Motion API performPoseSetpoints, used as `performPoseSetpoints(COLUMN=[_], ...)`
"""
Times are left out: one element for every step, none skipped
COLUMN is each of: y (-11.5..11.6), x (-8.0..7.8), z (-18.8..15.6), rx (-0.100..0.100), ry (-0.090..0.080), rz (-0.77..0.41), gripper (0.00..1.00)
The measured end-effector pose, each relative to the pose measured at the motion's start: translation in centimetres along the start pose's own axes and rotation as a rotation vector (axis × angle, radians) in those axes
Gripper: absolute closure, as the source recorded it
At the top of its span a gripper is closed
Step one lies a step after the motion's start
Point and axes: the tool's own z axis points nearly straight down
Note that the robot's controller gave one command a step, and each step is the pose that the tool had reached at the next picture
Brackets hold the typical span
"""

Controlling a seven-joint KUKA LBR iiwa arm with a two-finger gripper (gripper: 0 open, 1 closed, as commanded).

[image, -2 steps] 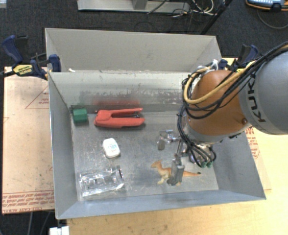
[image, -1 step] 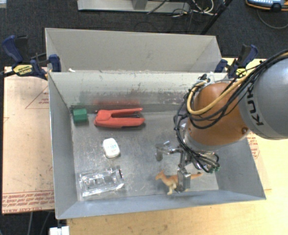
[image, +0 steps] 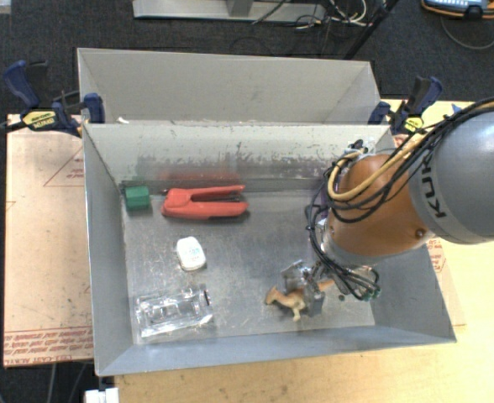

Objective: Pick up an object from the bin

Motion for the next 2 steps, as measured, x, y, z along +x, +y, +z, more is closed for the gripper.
performPoseSetpoints(y=[0.0,-0.1], x=[0.0,-0.1], z=[0.0,-18.9], rx=[0.0,0.002], ry=[0.0,-0.007], rz=[0.001,-0.025], gripper=[1.0,1.0])
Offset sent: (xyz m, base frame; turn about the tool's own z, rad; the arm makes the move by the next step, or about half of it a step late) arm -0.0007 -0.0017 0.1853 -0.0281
